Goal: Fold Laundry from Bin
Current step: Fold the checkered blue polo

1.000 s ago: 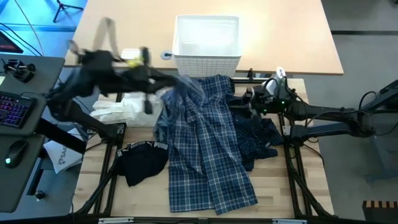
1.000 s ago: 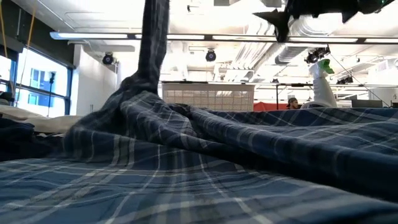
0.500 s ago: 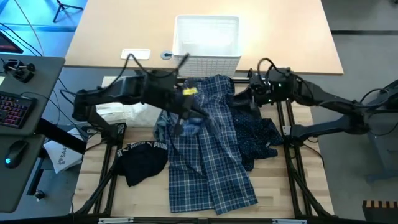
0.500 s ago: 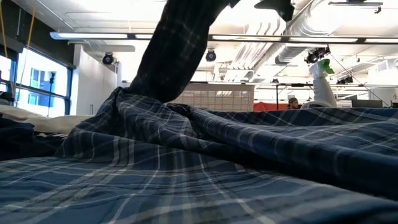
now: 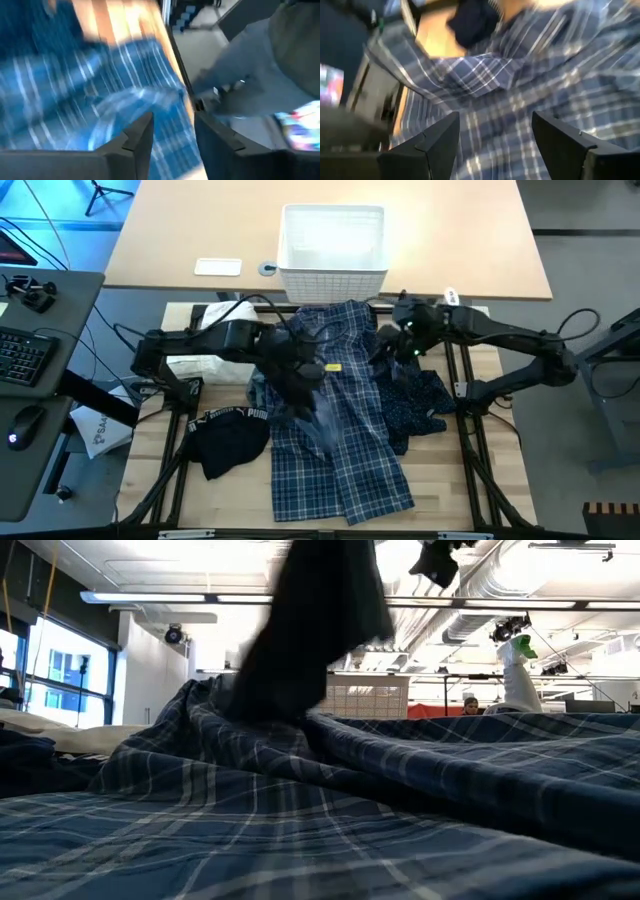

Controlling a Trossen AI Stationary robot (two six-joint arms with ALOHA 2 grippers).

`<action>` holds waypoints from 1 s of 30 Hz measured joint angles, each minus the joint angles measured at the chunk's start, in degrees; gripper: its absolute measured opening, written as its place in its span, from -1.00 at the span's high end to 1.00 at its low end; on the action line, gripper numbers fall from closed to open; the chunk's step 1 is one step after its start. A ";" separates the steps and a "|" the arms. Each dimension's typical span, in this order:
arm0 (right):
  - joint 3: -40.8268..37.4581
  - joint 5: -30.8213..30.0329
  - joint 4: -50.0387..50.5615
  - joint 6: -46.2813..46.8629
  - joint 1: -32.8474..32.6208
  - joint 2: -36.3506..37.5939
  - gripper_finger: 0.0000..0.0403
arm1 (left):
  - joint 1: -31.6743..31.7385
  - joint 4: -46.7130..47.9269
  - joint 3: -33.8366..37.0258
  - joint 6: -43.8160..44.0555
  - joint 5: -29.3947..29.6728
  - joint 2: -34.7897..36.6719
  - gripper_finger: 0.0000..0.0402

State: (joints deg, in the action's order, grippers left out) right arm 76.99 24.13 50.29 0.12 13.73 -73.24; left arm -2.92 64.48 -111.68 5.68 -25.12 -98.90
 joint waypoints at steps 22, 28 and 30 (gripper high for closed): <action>0.00 0.15 -1.21 17.56 -14.56 -18.62 -0.17 | -5.72 19.01 10.82 19.94 32.45 15.85 0.50; 0.00 -2.74 -2.44 49.88 -21.82 -25.59 -0.17 | -4.37 13.53 29.93 14.76 35.13 32.02 0.59; 0.00 -2.77 -3.28 58.17 -24.75 -27.20 -0.17 | -4.22 10.09 35.33 14.80 35.00 36.53 0.60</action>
State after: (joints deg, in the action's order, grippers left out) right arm 76.99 21.36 47.02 58.29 -11.02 -100.44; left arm -7.14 74.57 -76.36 20.48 9.88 -62.37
